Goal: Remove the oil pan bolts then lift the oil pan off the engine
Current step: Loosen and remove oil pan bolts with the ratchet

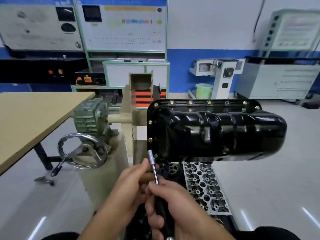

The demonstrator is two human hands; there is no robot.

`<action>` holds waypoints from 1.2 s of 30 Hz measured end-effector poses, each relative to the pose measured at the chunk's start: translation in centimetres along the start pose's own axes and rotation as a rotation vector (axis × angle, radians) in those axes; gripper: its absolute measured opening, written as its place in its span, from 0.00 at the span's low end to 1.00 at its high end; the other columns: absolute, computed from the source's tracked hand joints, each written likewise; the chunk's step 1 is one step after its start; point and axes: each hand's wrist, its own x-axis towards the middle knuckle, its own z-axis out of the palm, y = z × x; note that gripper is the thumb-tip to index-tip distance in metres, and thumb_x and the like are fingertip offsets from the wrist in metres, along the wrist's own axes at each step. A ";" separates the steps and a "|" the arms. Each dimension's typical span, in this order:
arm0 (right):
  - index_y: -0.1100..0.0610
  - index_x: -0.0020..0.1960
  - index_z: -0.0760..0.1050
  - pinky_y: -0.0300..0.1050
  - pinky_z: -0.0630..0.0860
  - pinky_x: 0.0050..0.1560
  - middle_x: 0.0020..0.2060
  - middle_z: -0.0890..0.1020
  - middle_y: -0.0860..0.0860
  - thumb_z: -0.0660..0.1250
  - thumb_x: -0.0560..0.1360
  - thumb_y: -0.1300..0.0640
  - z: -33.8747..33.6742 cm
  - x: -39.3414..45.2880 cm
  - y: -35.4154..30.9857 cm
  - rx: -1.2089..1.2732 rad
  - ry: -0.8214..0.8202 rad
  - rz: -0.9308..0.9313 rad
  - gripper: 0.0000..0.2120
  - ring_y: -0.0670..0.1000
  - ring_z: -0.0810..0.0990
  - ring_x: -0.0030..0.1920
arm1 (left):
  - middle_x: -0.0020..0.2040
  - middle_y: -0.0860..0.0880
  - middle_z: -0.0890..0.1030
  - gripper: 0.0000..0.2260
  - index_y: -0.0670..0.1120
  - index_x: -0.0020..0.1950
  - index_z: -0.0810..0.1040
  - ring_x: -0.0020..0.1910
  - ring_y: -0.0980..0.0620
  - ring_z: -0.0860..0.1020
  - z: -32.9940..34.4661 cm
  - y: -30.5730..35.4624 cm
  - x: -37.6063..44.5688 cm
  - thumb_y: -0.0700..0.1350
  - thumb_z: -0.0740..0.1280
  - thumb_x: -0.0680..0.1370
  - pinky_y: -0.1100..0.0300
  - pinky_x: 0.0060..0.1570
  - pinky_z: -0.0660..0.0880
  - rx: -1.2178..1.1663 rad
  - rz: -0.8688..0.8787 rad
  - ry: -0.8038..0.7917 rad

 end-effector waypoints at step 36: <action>0.39 0.42 0.79 0.31 0.73 0.39 0.36 0.84 0.39 0.75 0.73 0.50 -1.9 -3.6 -18.1 -1.263 0.814 -0.921 0.07 0.38 0.81 0.41 | 0.34 0.56 0.83 0.13 0.57 0.42 0.84 0.31 0.46 0.80 6.7 13.3 13.4 0.44 0.61 0.71 0.48 0.35 0.79 0.409 0.790 0.274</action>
